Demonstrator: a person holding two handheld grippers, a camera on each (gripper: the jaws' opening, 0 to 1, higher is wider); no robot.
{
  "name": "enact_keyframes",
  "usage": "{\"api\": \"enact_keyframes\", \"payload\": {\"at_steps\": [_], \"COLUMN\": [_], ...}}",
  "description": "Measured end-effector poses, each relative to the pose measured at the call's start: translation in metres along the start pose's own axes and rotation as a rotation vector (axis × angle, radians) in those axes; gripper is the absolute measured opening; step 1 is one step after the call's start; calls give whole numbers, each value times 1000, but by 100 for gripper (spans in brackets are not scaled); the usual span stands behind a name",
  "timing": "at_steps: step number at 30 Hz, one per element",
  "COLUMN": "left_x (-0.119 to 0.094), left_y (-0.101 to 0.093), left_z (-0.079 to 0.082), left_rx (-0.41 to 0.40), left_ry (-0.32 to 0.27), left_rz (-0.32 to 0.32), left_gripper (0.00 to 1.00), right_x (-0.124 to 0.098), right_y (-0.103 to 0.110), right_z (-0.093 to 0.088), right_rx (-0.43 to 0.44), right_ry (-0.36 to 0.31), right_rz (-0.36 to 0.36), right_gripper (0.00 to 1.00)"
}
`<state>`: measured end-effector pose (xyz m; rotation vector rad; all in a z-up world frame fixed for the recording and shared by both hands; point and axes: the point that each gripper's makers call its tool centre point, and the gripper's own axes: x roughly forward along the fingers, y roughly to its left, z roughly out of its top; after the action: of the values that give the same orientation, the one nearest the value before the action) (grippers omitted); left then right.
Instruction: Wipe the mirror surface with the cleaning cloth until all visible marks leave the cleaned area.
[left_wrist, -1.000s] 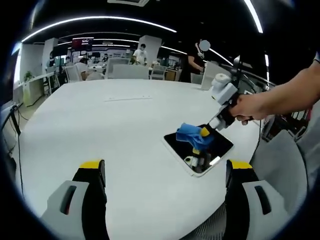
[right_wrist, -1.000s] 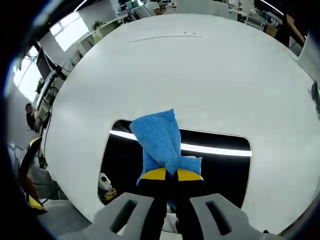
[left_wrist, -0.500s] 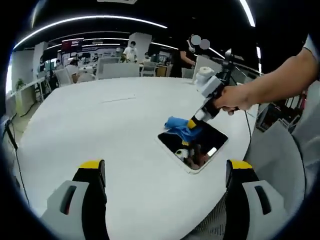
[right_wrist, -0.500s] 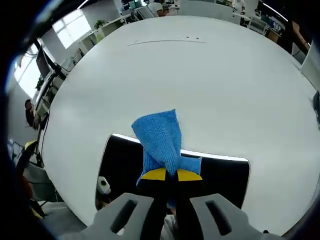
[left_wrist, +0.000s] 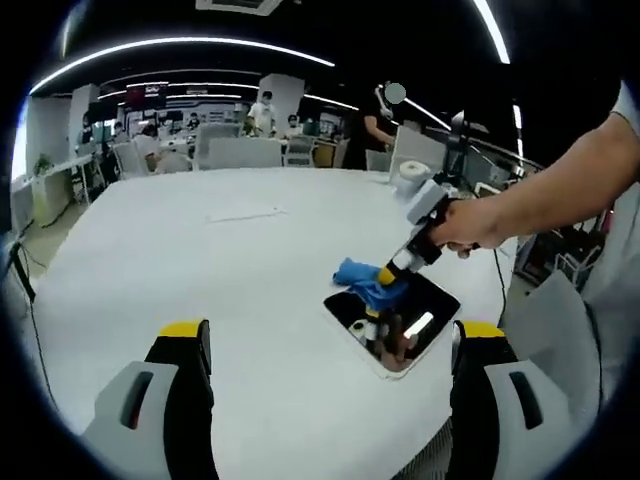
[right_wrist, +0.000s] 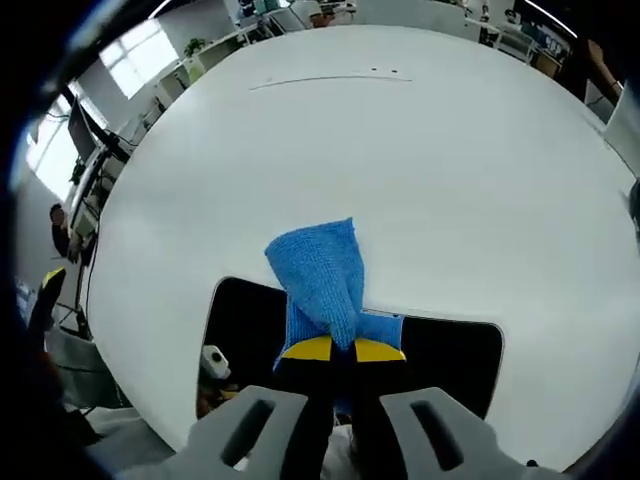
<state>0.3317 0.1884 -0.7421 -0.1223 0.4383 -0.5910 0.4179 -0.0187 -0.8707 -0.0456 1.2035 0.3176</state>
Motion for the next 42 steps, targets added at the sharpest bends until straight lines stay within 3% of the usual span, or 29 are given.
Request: {"api": "enact_keyframes", "payload": {"at_steps": [6,8,12,22,24,31,38,42], "left_x": [5,5,3,1,-2,-6,-10,-11], "left_y": [1,3,4,1,1,0,0,-1], "left_z": [3,13,23,9,16,4,7,-1], "left_rx": [5,34,4,-5,-68,0,6,2], "left_ry": [-14,-43,-64,-12,-84,-59,-66,-35], "left_rz": [49,60,61,45,71,96,104,108], "left_gripper": [99,99,99,99,99,99,99,99], "right_x": [3,2,-1,-9,-10,-11,-17,-17], "right_y": [-4,-5,-14,-31,-35,-46,-56,-55], "right_z": [2,1,-3,-11,-13,-17,-24,-25], "right_rx": [1,5,8,24,28,42,61,60], "right_ry": [-5,-4,-3,-9,-8,-1,11,-1], "right_rz": [22,24,13,-6,-11,-25,-30,-38], "right_gripper": [0,0,0,0,0,0,0,0]}}
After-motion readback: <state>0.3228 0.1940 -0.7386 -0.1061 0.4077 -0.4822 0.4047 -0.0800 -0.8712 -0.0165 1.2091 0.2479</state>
